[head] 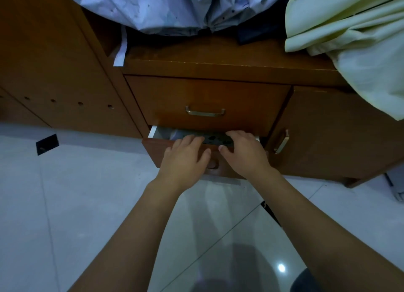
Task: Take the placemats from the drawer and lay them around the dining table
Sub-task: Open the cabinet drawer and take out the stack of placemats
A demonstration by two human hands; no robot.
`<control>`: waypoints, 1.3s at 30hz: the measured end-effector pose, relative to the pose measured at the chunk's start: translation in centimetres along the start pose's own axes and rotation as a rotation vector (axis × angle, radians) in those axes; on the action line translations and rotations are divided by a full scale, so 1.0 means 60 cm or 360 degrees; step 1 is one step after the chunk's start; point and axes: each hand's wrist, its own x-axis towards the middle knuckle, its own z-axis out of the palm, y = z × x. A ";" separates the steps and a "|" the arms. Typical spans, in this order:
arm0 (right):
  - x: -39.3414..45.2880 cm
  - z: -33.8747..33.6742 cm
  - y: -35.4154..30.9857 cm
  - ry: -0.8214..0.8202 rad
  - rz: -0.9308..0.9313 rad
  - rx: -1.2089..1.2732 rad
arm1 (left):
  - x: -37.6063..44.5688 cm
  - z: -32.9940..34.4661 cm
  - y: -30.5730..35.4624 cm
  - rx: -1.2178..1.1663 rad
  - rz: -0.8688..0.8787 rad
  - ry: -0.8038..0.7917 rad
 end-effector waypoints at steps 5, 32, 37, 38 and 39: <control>-0.005 0.009 0.009 -0.0211 0.0084 -0.0094 | -0.014 -0.010 -0.001 -0.0015 -0.0073 0.0050; -0.020 0.007 0.021 -0.0362 -0.0051 -0.0057 | -0.039 -0.007 -0.011 0.0072 -0.0083 -0.0030; -0.020 0.000 0.024 -0.0499 -0.0086 0.0022 | -0.042 -0.002 -0.009 0.0106 -0.0086 -0.0087; -0.020 -0.002 0.026 -0.0547 -0.0092 0.0044 | -0.043 -0.002 -0.009 0.0116 -0.0090 -0.0092; -0.020 -0.004 0.027 -0.0601 -0.0104 0.0063 | -0.043 -0.001 -0.008 0.0129 -0.0097 -0.0097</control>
